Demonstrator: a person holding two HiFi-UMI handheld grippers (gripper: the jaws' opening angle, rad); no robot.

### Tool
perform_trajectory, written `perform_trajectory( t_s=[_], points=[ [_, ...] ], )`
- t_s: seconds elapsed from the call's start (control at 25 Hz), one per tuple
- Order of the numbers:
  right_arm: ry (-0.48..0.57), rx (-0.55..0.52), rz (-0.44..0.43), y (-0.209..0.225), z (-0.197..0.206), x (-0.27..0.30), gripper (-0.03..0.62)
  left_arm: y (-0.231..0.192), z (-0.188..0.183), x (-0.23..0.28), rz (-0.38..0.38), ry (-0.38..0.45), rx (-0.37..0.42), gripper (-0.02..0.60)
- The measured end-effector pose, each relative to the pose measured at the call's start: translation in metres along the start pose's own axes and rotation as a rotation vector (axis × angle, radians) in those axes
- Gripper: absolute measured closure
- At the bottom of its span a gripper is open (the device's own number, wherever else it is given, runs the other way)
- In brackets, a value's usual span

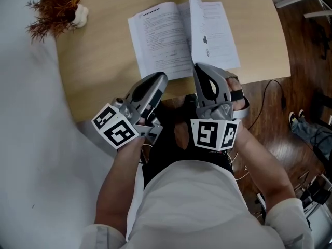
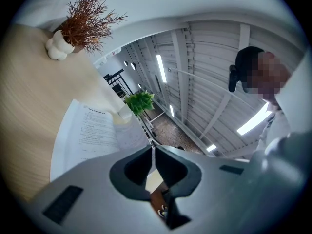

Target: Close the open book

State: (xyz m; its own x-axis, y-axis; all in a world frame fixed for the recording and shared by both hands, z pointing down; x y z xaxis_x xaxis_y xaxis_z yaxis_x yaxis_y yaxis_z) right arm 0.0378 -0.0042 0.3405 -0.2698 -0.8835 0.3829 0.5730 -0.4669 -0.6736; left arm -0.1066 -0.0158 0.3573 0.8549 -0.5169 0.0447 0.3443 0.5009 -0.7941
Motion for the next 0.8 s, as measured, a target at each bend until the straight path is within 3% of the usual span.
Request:
perform_trajectory(
  t_s=[0.8],
  points=[
    [-0.074, 0.070, 0.040, 0.019, 0.040, -0.005, 0.591, 0.009, 0.020, 0.032, 0.004, -0.074, 0.003, 0.583]
  ],
)
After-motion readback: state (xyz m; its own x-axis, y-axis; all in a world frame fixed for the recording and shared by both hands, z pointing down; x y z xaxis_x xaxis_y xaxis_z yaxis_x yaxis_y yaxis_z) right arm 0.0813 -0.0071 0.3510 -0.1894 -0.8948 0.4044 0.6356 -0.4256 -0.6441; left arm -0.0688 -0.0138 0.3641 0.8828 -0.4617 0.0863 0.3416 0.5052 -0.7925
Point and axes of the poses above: the fingertips, and each gripper's own axes: x forward along the fingers, y to its right, z out of its underside, the point moved 6 cm from there along -x, backward along the fingers, and after that the axes turned 3 degrees about z, right-handed, at the moved point
